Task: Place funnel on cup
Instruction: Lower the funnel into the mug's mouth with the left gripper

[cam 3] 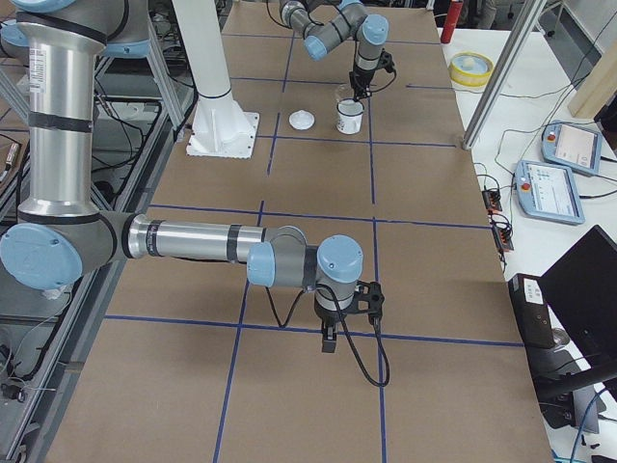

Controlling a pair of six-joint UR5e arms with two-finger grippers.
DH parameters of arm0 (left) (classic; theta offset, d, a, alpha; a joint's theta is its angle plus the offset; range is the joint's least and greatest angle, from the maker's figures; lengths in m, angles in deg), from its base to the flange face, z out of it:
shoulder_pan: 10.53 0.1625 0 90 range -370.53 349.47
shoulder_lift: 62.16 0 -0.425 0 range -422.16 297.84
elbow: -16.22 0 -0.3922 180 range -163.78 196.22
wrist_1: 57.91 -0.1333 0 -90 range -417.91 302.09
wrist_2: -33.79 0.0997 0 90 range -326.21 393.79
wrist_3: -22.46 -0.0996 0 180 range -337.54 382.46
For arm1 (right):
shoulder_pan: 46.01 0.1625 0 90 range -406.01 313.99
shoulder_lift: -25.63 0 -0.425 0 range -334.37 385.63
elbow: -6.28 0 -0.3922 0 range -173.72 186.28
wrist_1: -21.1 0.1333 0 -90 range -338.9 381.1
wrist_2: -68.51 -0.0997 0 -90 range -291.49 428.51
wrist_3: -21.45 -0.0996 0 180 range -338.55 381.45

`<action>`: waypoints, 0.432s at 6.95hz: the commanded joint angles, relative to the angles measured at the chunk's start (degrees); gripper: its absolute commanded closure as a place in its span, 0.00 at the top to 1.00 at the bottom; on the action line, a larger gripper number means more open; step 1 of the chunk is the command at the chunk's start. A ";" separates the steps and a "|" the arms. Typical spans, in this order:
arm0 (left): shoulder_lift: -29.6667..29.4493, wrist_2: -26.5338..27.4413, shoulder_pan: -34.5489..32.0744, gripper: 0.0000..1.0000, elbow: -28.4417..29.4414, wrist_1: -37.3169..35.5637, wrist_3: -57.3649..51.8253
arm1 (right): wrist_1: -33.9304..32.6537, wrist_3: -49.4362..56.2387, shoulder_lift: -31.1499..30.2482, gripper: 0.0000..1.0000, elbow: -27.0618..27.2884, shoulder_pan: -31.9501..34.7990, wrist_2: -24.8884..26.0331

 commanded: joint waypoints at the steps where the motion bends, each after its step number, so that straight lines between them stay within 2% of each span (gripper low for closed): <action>1: 1.63 0.07 0.77 0.00 0.52 2.84 0.30 | 0.00 0.00 0.00 1.00 -0.03 0.00 0.00; 3: 2.07 0.24 1.39 0.00 1.14 4.96 0.30 | 0.00 0.00 0.00 1.00 -0.03 0.00 0.00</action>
